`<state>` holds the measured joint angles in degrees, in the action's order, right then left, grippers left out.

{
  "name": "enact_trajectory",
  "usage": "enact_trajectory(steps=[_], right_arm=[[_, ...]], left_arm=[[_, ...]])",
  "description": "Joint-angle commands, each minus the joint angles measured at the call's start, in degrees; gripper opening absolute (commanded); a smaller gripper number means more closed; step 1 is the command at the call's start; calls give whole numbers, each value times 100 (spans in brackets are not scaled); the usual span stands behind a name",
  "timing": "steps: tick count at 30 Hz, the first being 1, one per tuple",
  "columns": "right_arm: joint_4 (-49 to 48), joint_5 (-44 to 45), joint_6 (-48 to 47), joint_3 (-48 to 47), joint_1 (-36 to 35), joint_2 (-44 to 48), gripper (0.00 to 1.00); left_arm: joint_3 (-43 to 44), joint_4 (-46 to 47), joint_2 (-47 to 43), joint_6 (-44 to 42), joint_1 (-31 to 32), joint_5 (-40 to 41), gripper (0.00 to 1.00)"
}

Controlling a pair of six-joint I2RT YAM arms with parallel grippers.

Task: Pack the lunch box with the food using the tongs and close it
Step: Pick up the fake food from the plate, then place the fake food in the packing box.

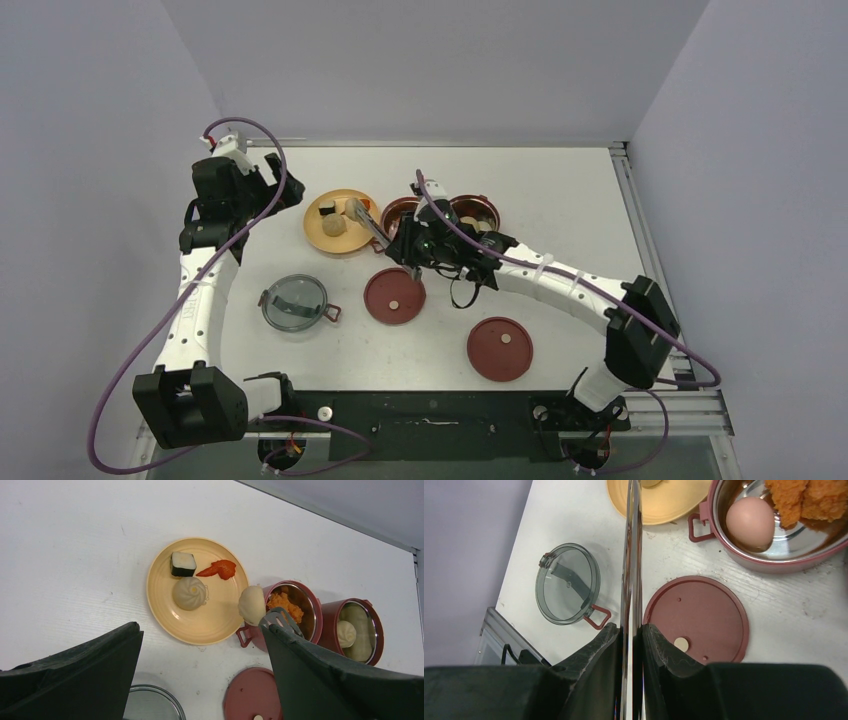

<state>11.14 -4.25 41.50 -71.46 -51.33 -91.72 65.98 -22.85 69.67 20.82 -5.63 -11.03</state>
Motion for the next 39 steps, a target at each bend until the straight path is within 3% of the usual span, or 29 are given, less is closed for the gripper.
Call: enact_trajectory(steps=[1,8,17,39], right_arm=[[277,539,-171,61,-8,734,5],[1519,1582,-286,80,113,1487,5],[2852,1960,-183,238,632,2309,5],[3159,1441,-240,599,777,2212,8]], left_arm=[[21,354,-19,54,17,-95,97],[27,362,-25,49,65,-87,97],[29,361,-19,53,105,-72,97],[31,345,11,27,182,-36,97]])
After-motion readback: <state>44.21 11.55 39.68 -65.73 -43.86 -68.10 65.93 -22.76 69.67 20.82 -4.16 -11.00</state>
